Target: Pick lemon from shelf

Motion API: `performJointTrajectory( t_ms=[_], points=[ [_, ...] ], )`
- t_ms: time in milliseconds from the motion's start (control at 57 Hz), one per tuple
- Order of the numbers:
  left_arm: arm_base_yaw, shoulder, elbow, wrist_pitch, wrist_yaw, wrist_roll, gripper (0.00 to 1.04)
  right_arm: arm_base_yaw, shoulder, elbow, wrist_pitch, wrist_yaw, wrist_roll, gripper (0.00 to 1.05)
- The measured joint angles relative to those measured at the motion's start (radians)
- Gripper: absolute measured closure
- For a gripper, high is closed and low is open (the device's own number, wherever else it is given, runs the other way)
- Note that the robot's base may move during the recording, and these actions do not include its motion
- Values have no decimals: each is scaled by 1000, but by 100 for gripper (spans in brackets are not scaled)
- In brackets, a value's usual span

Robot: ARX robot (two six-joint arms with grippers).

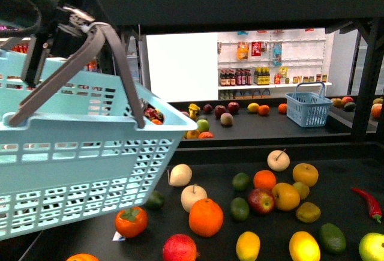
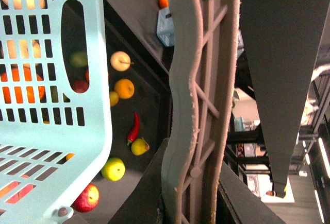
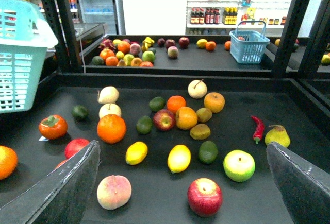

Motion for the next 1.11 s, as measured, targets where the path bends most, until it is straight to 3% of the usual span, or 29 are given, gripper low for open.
performJointTrajectory(
  t_ms=[211, 544, 579, 632, 650, 667, 685, 737, 913, 1106],
  points=[
    [-97, 0, -45, 18, 5, 10, 91, 0, 0, 0, 0, 0, 0, 7],
    [-121, 0, -111, 72, 13, 76, 91, 0, 0, 0, 0, 1, 0, 7],
    [-122, 0, -113, 72, 12, 87, 91, 28, 45, 29, -92, 133, 37, 7],
    [-122, 0, -114, 73, 10, 92, 91, -18, 197, 64, -56, 140, 61, 7],
    [-124, 0, -115, 73, 12, 99, 91, -151, 555, 153, 220, -25, 64, 7],
    [-125, 0, -115, 73, 13, 99, 91, -171, 624, 177, 269, -52, 63, 7],
    [-125, 0, -115, 73, 15, 99, 91, -219, 916, 294, 429, -143, 50, 7],
    [-125, 0, -115, 73, 14, 100, 91, -228, 1126, 395, 484, -179, 23, 7],
    [-126, 0, -115, 74, 13, 100, 92, -227, 1667, 710, 396, -199, -40, 7],
    [-126, 0, -115, 74, 15, 103, 92, -198, 2034, 1059, 234, -185, -36, 7]
  ],
)
